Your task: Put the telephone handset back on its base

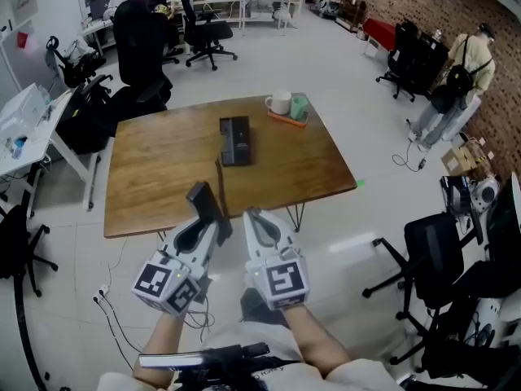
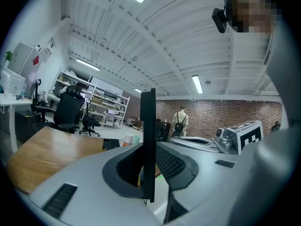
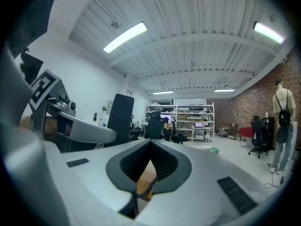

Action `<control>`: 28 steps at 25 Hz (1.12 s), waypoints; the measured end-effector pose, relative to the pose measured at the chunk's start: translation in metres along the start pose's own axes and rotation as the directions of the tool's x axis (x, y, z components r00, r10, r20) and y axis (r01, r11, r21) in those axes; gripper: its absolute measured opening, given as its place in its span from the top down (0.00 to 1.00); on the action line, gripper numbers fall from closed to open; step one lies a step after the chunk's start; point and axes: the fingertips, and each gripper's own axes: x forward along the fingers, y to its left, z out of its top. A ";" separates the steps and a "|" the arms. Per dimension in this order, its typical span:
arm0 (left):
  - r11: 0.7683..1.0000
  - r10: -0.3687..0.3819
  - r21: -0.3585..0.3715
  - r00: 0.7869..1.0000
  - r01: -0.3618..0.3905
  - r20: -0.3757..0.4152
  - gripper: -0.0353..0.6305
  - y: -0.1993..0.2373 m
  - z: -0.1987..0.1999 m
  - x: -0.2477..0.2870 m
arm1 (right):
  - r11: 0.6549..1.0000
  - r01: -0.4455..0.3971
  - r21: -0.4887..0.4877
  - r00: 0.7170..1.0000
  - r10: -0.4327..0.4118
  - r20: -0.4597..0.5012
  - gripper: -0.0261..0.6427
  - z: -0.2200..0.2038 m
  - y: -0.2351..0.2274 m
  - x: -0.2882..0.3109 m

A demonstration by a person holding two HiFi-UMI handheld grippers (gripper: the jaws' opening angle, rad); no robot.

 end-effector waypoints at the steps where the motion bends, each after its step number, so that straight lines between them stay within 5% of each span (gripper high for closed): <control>1: 1.000 0.001 -0.003 1.000 -0.001 -0.004 0.84 0.003 -0.001 0.006 | 1.000 -0.001 0.003 1.000 0.001 -0.003 0.95 -0.001 -0.004 0.005; 28: 0.993 0.005 -0.117 0.993 -0.019 -0.117 0.84 0.091 -0.039 0.146 | 0.995 -0.031 0.099 0.997 0.038 -0.070 0.95 -0.028 -0.091 0.116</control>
